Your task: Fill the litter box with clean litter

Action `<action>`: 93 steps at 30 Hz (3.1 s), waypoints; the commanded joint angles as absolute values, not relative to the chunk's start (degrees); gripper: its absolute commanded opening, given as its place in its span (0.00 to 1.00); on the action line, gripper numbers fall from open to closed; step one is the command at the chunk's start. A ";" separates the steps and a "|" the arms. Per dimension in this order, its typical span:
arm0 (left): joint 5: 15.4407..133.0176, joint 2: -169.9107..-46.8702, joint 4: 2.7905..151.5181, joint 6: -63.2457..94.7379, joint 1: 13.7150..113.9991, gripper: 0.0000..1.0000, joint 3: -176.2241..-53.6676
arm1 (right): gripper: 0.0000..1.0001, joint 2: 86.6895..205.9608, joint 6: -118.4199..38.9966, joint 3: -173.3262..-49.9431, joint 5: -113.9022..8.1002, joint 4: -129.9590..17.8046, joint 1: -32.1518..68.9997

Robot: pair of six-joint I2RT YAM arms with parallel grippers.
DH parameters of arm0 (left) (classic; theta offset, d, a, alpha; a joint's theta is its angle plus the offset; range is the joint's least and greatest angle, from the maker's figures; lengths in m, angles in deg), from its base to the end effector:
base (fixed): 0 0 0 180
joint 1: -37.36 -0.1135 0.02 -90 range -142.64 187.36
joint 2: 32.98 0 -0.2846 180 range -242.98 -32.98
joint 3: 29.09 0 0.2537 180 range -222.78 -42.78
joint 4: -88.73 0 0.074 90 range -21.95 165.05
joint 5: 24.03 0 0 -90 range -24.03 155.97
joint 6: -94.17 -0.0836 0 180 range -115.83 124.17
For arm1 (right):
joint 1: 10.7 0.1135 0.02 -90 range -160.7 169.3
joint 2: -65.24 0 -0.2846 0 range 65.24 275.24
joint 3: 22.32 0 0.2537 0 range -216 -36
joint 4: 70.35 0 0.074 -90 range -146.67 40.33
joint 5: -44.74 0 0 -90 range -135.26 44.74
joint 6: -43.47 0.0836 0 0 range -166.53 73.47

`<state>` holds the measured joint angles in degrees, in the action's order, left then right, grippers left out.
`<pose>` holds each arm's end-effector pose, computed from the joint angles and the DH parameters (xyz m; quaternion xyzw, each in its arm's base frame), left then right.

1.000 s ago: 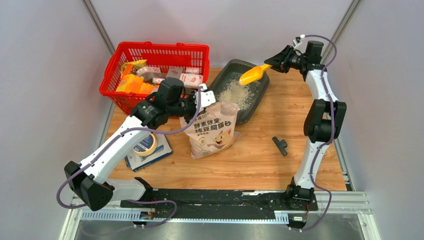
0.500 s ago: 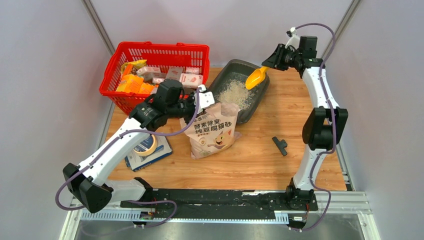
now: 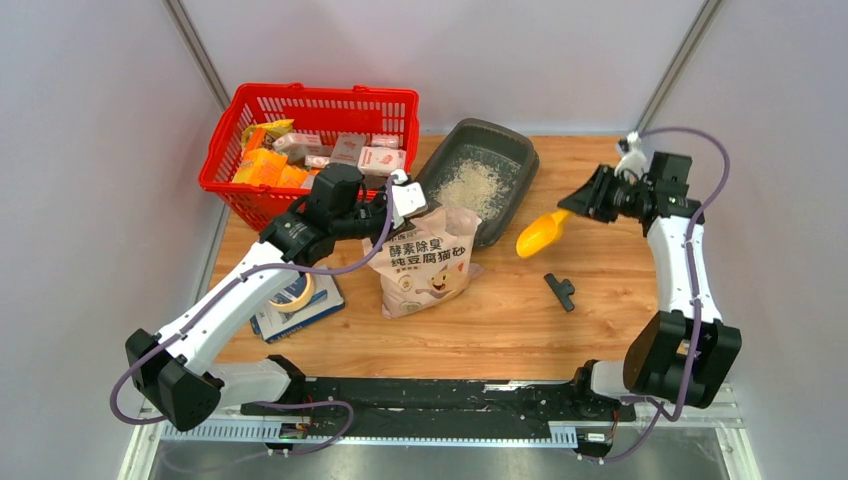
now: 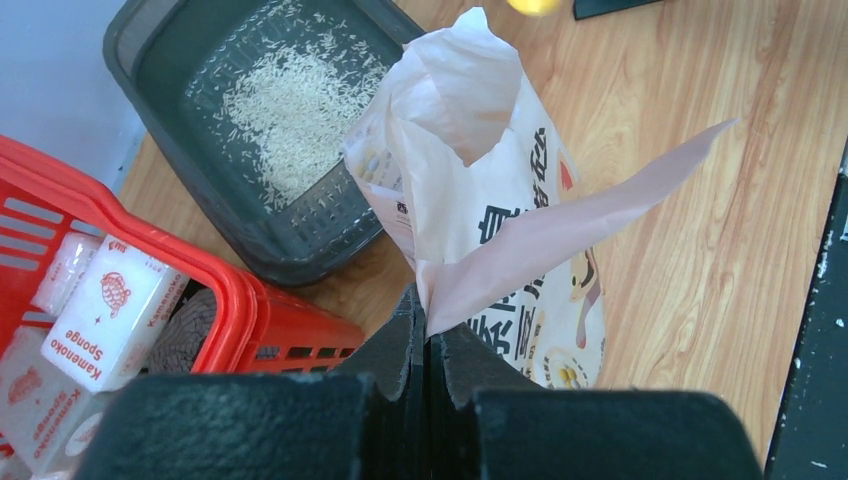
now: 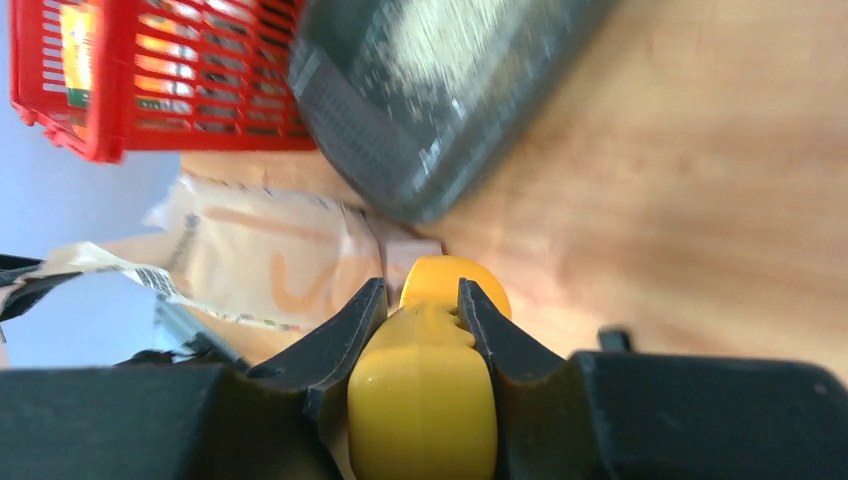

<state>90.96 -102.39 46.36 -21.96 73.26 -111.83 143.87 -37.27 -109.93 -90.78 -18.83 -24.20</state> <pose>0.2205 -0.2032 0.3657 0.5276 0.6646 -0.2279 0.4775 0.3175 -0.0149 0.3425 0.0139 0.8583 0.3402 0.3839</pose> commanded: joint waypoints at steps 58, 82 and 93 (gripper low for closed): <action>94.18 -97.93 50.08 -15.53 73.30 0.00 -109.13 | 0.91 132.85 -60.50 -97.27 -90.17 -23.25 -11.96; 94.09 -97.50 48.95 -11.39 73.30 0.00 -109.75 | 0.72 136.35 -62.79 -91.37 -90.52 -39.97 14.43; 94.44 -97.23 48.42 -10.34 73.30 0.00 -109.13 | 0.68 138.98 -58.22 -89.00 -90.79 -46.65 15.93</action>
